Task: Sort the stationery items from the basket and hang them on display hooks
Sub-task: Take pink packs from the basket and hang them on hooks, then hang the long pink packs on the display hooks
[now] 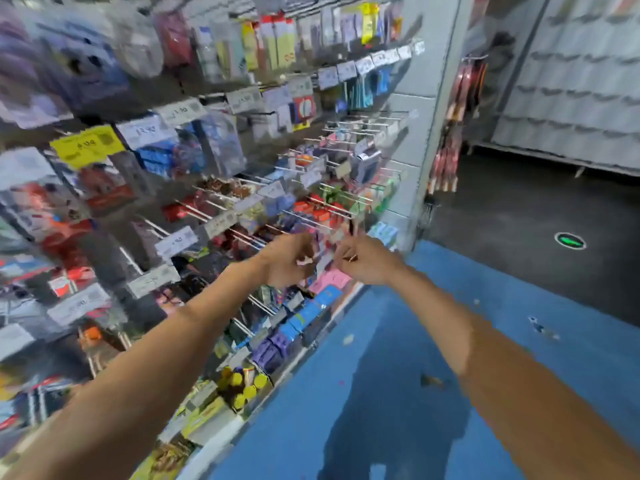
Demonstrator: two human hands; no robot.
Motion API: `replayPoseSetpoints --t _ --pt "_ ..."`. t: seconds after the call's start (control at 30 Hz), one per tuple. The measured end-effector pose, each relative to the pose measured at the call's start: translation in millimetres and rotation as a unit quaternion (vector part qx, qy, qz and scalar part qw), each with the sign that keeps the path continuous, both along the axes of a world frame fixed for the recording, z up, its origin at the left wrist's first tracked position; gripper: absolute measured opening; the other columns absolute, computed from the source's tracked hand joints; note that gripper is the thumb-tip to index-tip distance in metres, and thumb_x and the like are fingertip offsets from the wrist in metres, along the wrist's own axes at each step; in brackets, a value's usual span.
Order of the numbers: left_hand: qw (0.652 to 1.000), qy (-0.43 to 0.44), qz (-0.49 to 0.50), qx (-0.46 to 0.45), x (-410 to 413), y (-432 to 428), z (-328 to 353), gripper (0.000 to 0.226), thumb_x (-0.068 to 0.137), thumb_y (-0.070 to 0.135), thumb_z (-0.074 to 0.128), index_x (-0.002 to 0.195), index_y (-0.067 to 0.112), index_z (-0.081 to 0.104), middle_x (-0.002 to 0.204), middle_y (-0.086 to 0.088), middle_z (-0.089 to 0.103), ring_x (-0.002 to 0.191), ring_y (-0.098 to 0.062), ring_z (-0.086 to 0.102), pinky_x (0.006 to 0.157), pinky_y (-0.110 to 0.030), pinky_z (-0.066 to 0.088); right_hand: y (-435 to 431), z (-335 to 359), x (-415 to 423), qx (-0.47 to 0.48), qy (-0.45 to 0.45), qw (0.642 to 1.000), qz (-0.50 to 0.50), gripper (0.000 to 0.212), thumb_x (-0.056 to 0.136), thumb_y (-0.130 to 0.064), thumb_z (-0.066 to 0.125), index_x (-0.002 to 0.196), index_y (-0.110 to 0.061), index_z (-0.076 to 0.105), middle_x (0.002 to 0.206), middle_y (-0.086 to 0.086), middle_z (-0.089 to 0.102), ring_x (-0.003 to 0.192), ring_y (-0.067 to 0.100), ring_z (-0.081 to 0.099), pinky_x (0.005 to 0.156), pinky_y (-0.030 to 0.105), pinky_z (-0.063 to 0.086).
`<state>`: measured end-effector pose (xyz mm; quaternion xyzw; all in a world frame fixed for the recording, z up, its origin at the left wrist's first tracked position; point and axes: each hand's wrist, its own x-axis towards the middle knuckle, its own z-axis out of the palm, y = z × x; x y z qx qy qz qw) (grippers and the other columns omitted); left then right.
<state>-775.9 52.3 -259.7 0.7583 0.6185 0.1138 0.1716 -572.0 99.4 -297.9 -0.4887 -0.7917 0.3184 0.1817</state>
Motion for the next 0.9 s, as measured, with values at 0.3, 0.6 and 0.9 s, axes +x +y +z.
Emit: replayPoseSetpoints --t 0.3,0.6,0.9 --pt "0.967 -0.006 -0.234 -0.099 221 -19 -100 0.043 0.091 0.008 0.074 0.129 -0.004 0.06 0.124 -0.021 0.064 0.112 -0.033 0.064 0.089 -0.02 0.043 -122 -91 224 -0.106 -0.02 0.961 -0.256 0.015 0.091 -0.008 0.069 0.105 -0.002 0.067 0.102 0.019 0.068 0.085 0.023 0.06 0.088 0.039 0.051" --pt "0.863 0.047 -0.476 -0.162 446 -50 -156 0.051 0.09 0.016 0.076 0.136 0.004 0.057 0.132 -0.016 0.062 0.121 -0.032 0.06 0.103 -0.034 0.044 -257 -137 387 -0.146 0.031 0.832 -0.535 0.035 0.09 -0.019 0.073 0.12 -0.002 0.063 0.116 0.014 0.068 0.098 0.027 0.063 0.091 0.035 0.047" --pt "0.726 0.089 -0.667 -0.144 641 -89 -172 0.061 0.092 0.019 0.074 0.145 0.006 0.048 0.142 -0.011 0.053 0.13 -0.029 0.053 0.105 -0.029 0.041 -369 -131 496 -0.123 0.084 0.681 -0.717 0.043 0.094 -0.03 0.071 0.125 -0.007 0.052 0.121 0.006 0.061 0.111 0.025 0.06 0.083 0.028 0.05"
